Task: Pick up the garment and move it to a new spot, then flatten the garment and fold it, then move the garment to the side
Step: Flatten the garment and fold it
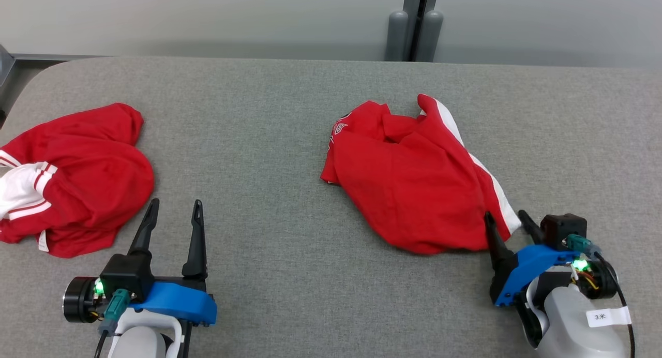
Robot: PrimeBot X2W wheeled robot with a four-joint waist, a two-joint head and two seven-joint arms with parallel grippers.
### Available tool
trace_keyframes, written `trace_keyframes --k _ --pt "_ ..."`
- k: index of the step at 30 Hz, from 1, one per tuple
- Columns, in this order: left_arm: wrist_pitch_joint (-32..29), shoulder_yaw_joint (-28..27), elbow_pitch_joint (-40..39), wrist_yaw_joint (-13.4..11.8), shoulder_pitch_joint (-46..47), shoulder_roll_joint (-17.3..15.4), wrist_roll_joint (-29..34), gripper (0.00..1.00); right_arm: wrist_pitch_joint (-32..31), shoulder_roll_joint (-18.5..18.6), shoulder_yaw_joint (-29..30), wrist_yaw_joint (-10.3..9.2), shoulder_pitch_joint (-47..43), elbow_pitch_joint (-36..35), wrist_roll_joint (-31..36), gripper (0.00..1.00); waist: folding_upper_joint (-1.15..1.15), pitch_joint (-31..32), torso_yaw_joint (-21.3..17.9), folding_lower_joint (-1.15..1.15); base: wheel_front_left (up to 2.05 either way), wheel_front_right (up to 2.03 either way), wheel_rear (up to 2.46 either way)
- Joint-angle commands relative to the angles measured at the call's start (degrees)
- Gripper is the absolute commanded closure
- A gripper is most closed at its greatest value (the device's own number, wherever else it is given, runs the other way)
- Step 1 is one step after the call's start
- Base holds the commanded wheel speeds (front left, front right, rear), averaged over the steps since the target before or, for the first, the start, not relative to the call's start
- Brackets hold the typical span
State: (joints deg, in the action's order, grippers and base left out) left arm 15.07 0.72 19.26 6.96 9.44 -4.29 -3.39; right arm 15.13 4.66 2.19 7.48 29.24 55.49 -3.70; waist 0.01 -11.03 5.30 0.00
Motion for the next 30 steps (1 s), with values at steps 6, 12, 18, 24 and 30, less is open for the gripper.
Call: trace_keyframes --k 6,12,18,24,30 --pt "0.2 0.3 0.3 0.3 1.1 -0.1 0.1 0.0 0.0 -1.3 -2.1 0.03 2.0 3.8 -4.4 1.0 -0.01 0.2 0.1 0.0 0.0 0.0 0.0" --pt "0.2 -0.1 0.3 0.4 0.0 -0.1 0.0 0.0 0.0 2.4 0.1 0.02 -0.1 -3.4 -5.5 1.0 -0.01 1.9 -1.4 0.0 0.0 0.0 0.0" --pt "0.2 0.3 0.2 0.5 -0.6 0.2 -0.4 0.0 0.0 7.5 5.1 0.02 -0.9 -10.4 -2.7 1.0 -0.01 3.6 -2.0 0.0 0.0 0.0 0.0" --pt "0.2 0.6 0.1 0.6 -0.7 0.5 -0.8 0.0 0.0 8.4 5.5 0.03 0.4 -16.1 0.6 1.0 -0.01 4.2 -1.9 0.0 0.0 0.0 0.0" --pt "0.2 0.1 -0.3 0.6 -1.1 0.8 -1.2 0.0 0.0 4.2 -3.9 0.02 -0.4 -21.4 1.6 1.0 -0.01 4.3 -1.6 0.0 0.0 0.0 0.0"
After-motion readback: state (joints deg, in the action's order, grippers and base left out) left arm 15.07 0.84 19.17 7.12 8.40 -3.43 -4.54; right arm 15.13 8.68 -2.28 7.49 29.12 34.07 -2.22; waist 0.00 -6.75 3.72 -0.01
